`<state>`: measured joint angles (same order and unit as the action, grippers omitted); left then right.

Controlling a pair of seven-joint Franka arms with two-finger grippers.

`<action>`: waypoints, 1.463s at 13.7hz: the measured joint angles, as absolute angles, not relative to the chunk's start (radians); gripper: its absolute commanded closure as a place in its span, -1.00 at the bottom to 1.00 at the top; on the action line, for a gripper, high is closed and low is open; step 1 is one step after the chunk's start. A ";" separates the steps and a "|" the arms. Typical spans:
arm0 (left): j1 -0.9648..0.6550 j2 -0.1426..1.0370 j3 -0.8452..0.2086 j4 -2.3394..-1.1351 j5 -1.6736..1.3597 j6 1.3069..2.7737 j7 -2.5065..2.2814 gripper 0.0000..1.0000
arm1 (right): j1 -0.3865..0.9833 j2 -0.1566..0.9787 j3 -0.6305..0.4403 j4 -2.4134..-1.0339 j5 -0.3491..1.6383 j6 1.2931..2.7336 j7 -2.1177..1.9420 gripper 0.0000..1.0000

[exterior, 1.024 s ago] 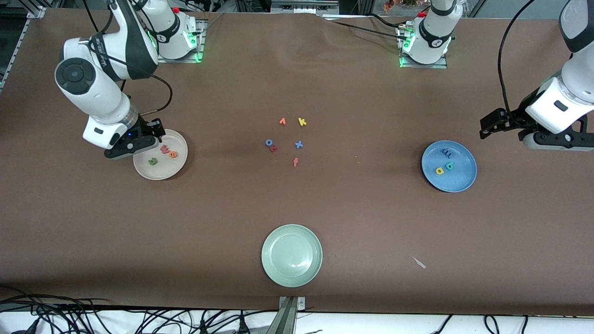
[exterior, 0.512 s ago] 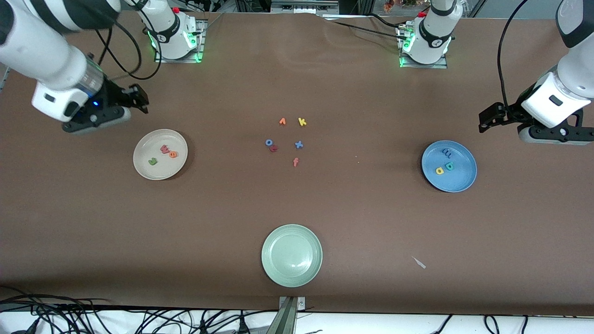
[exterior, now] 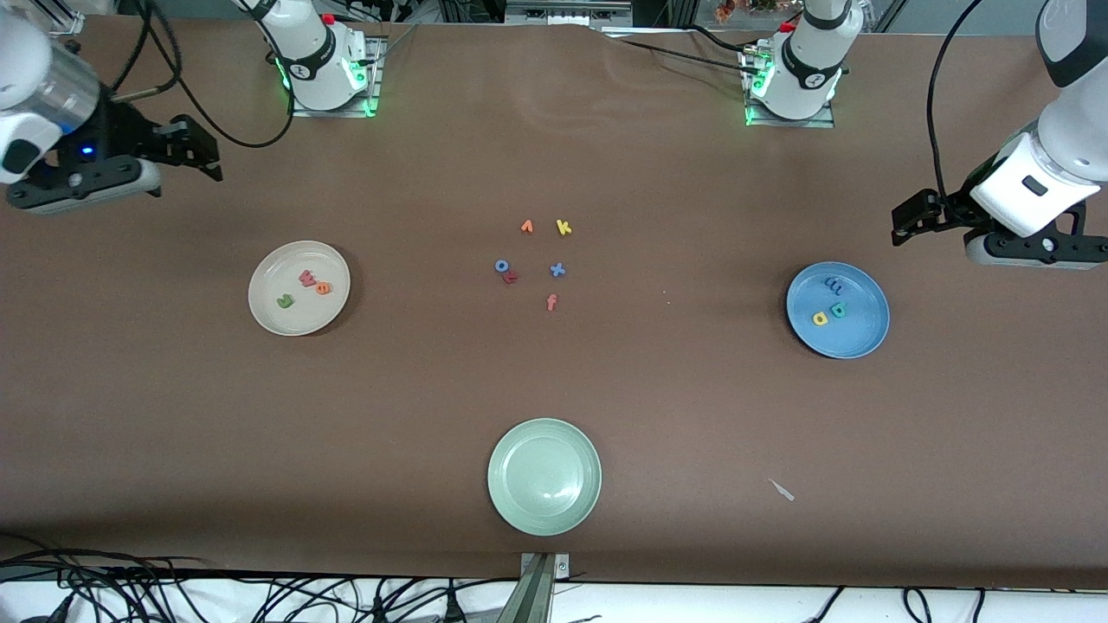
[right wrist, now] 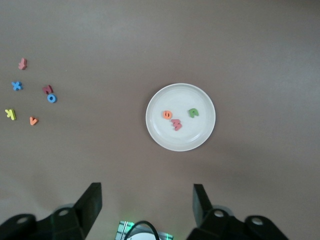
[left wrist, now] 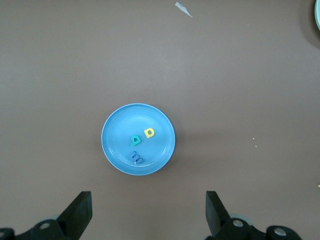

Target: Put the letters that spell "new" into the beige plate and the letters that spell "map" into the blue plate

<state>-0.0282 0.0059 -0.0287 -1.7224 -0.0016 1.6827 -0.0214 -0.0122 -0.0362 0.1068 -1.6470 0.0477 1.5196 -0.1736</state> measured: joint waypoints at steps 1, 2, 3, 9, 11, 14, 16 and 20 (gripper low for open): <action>-0.028 0.005 -0.029 -1.720 -0.002 1.666 -0.021 -1.00 | -0.010 -0.033 0.090 -1.647 0.051 1.528 -0.180 -0.74; -0.028 0.004 -0.029 -1.716 -0.002 1.643 -0.021 -1.00 | -0.001 -0.031 0.074 -1.647 0.052 1.534 -0.180 -0.80; -0.028 0.002 -0.029 -1.714 -0.002 1.626 -0.021 -1.00 | 0.018 -0.030 0.055 -1.647 0.052 1.535 -0.180 -0.81; -0.028 -0.002 -0.029 -1.698 -0.002 1.618 -0.017 -1.00 | 0.046 -0.023 0.037 -1.647 0.053 1.535 -0.180 -0.99; -0.029 -0.002 -0.030 -1.697 -0.002 1.618 -0.017 -1.00 | 0.046 -0.023 0.036 -1.643 0.053 1.535 -0.180 -0.99; -0.031 -0.002 -0.032 -1.696 -0.002 1.618 -0.016 -1.00 | 0.045 -0.023 0.032 -1.637 0.053 1.535 -0.180 -1.00; -0.031 -0.002 -0.034 -1.696 -0.002 1.618 -0.016 -1.00 | 0.044 -0.023 0.023 -1.637 0.053 1.535 -0.180 -1.00; -0.032 -0.002 -0.035 -1.696 -0.002 1.618 -0.016 -1.00 | 0.042 -0.021 -0.005 -1.637 0.051 1.533 -0.184 -1.00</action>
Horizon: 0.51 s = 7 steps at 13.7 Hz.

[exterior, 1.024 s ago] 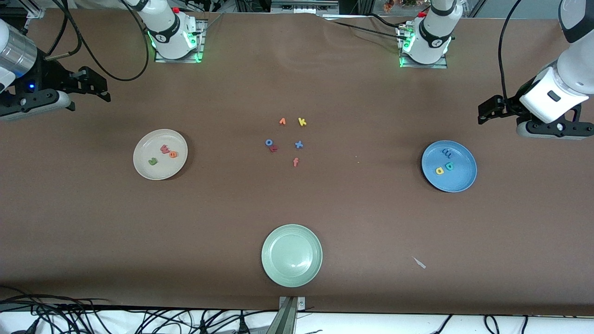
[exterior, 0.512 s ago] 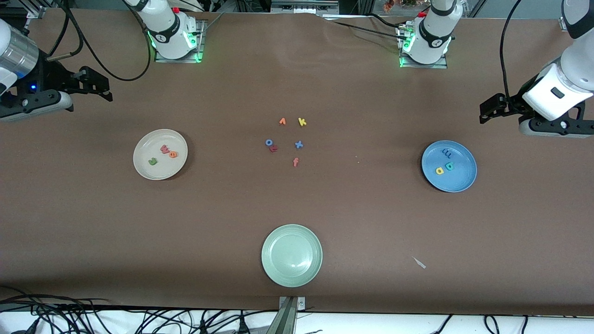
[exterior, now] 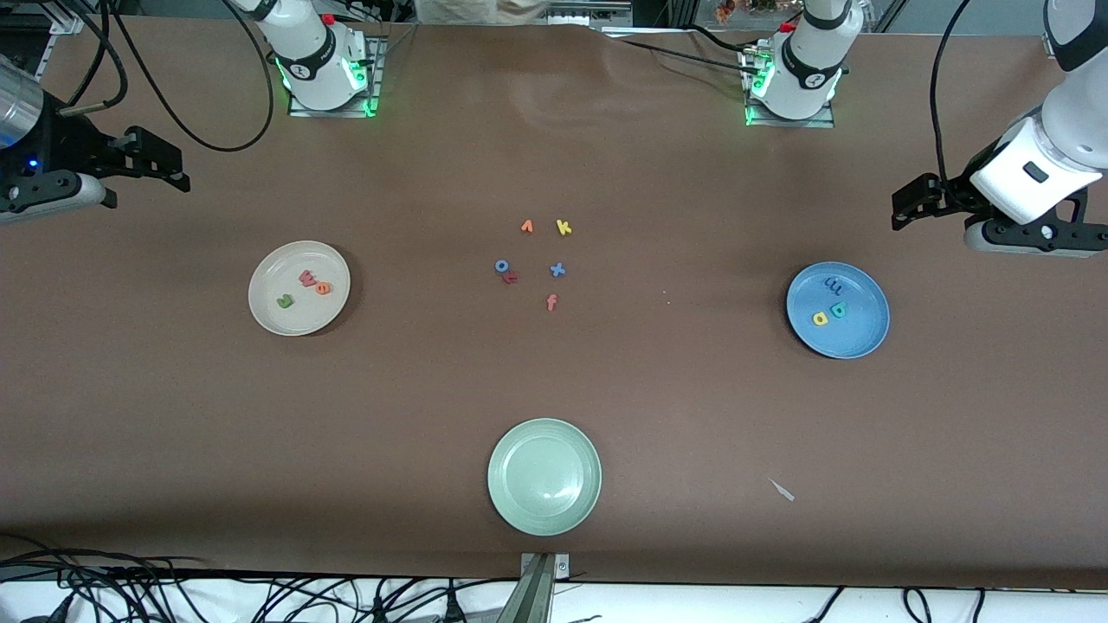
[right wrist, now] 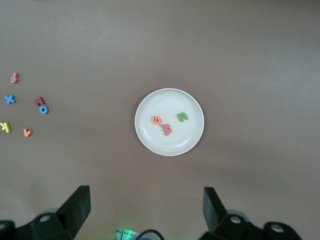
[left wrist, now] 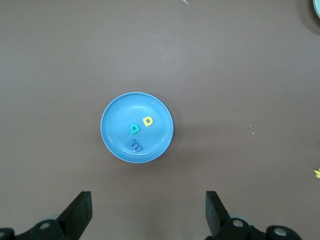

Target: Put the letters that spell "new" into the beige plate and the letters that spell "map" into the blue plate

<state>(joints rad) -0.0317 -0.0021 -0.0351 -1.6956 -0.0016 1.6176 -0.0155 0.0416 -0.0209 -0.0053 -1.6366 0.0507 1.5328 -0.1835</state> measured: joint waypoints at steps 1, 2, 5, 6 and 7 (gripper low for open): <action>-0.032 -0.002 -0.036 -1.696 -0.002 1.618 -0.015 -1.00 | 0.042 -0.020 -0.005 -1.637 0.049 1.532 -0.184 -1.00; -0.032 -0.002 -0.036 -1.696 -0.002 1.618 -0.015 -1.00 | 0.044 -0.019 -0.003 -1.637 0.048 1.531 -0.184 -1.00; -0.032 -0.002 -0.036 -1.696 -0.002 1.618 -0.015 -1.00 | 0.057 -0.019 0.001 -1.637 0.046 1.531 -0.184 -1.00; -0.032 0.000 -0.036 -1.696 -0.002 1.618 -0.015 -1.00 | 0.059 -0.019 0.002 -1.637 0.044 1.531 -0.184 -1.00; -0.032 0.001 -0.036 -1.695 -0.002 1.618 -0.015 -1.00 | 0.060 -0.019 0.002 -1.637 0.042 1.531 -0.184 -1.00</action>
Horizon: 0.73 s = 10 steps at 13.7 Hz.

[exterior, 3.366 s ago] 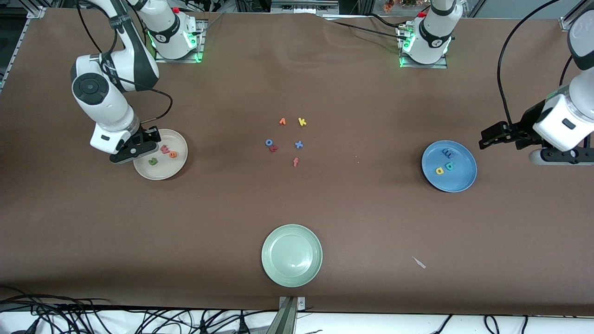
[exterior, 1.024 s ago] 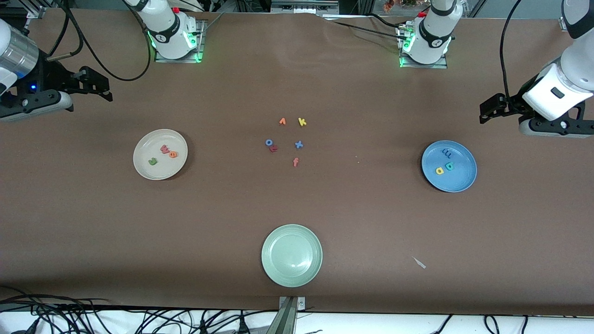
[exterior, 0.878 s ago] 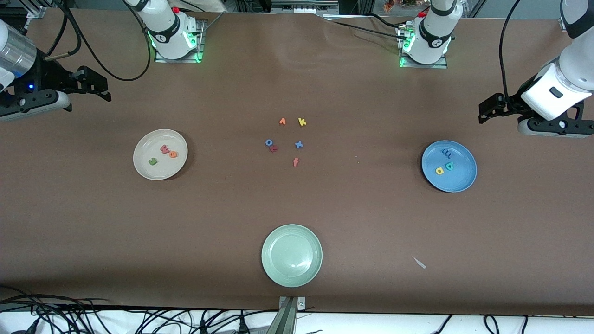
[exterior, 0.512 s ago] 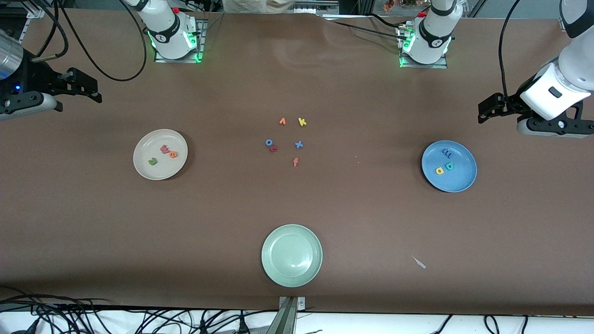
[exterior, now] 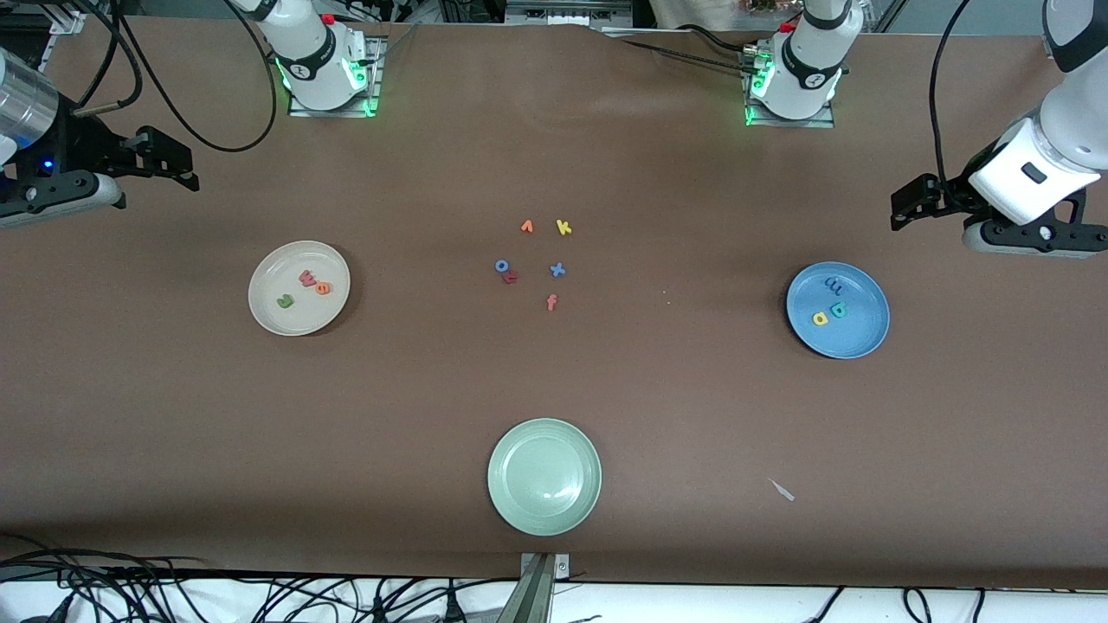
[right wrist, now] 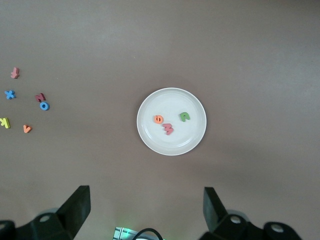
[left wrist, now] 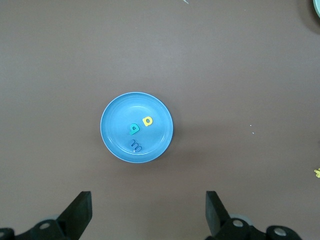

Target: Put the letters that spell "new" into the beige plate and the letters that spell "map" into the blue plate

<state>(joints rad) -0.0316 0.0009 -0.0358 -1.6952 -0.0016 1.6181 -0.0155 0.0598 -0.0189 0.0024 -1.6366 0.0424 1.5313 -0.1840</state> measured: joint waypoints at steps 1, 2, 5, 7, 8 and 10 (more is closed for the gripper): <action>-0.031 0.002 -0.036 -1.693 -0.002 1.618 -0.015 -1.00 | 0.060 -0.017 0.002 -1.637 0.041 1.531 -0.184 -1.00; -0.032 0.002 -0.036 -1.689 -0.002 1.618 -0.015 -1.00 | 0.060 -0.014 0.002 -1.637 0.038 1.532 -0.184 -1.00; -0.031 0.008 -0.036 -1.679 -0.002 1.618 -0.015 -1.00 | 0.060 -0.009 0.002 -1.637 0.014 1.533 -0.184 -1.00; -0.032 0.011 -0.036 -1.677 -0.002 1.618 -0.015 -1.00 | 0.060 -0.008 0.002 -1.637 0.010 1.542 -0.184 -1.00; -0.031 0.011 -0.036 -1.677 -0.002 1.618 -0.015 -1.00 | 0.060 -0.008 0.002 -1.636 0.010 1.553 -0.184 -1.00; -0.031 0.012 -0.036 -1.677 -0.002 1.618 -0.015 -1.00 | 0.060 -0.008 0.002 -1.636 0.009 1.580 -0.184 -1.00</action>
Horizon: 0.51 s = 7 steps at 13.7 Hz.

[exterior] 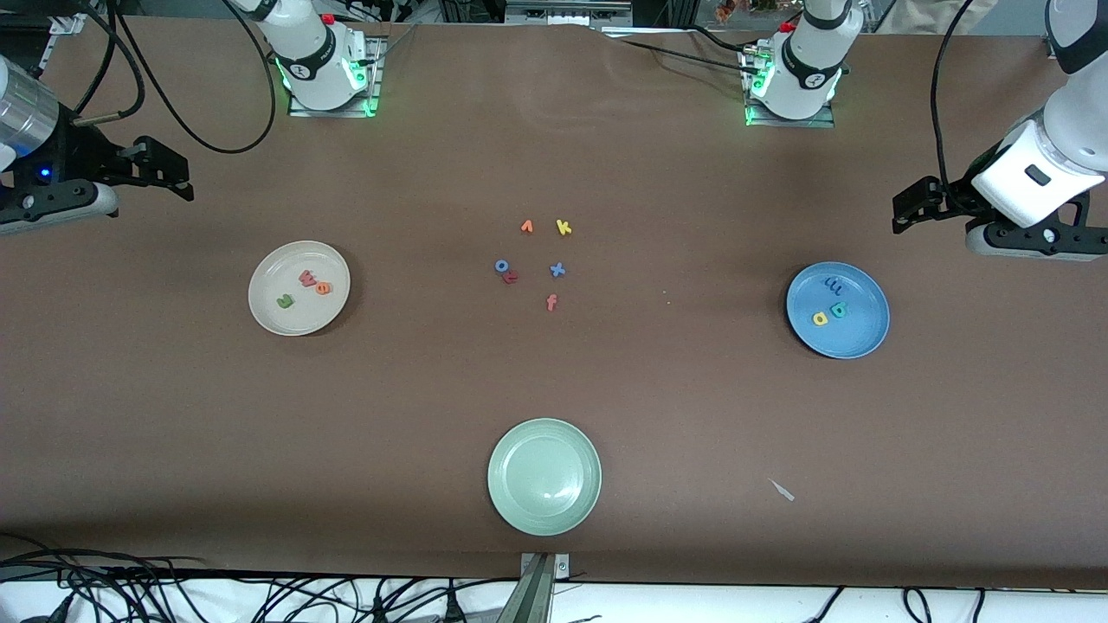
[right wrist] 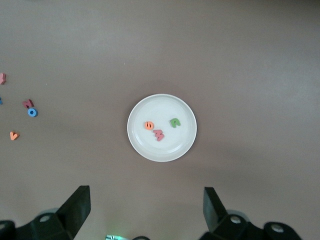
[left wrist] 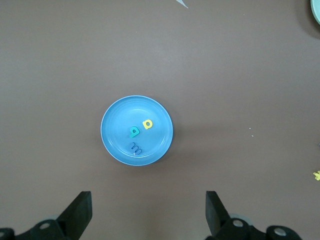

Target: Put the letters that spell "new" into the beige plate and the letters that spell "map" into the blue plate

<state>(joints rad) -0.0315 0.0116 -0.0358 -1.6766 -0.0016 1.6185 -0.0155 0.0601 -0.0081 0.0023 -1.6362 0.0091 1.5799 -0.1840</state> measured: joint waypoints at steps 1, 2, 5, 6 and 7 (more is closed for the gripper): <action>-0.031 0.012 -0.036 -1.677 -0.002 1.618 -0.015 -1.00 | 0.061 -0.008 0.002 -1.636 0.009 1.590 -0.184 -1.00; -0.031 0.012 -0.036 -1.676 -0.002 1.618 -0.015 -1.00 | 0.062 -0.007 0.002 -1.636 0.009 1.601 -0.184 -1.00; -0.030 0.012 -0.035 -1.676 -0.002 1.618 -0.015 -1.00 | 0.069 -0.004 0.002 -1.636 0.009 1.616 -0.183 -1.00; -0.030 0.012 -0.035 -1.676 -0.002 1.618 -0.015 -1.00 | 0.069 -0.003 0.002 -1.636 0.008 1.616 -0.183 -1.00; -0.030 0.012 -0.035 -1.676 -0.002 1.618 -0.015 -1.00 | 0.069 -0.003 0.002 -1.636 0.007 1.616 -0.183 -1.00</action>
<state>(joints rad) -0.0301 0.0124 -0.0345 -1.6759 -0.0016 1.6185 -0.0155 0.0685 -0.0030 0.0024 -1.6362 0.0073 1.6164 -0.1832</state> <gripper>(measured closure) 0.000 0.000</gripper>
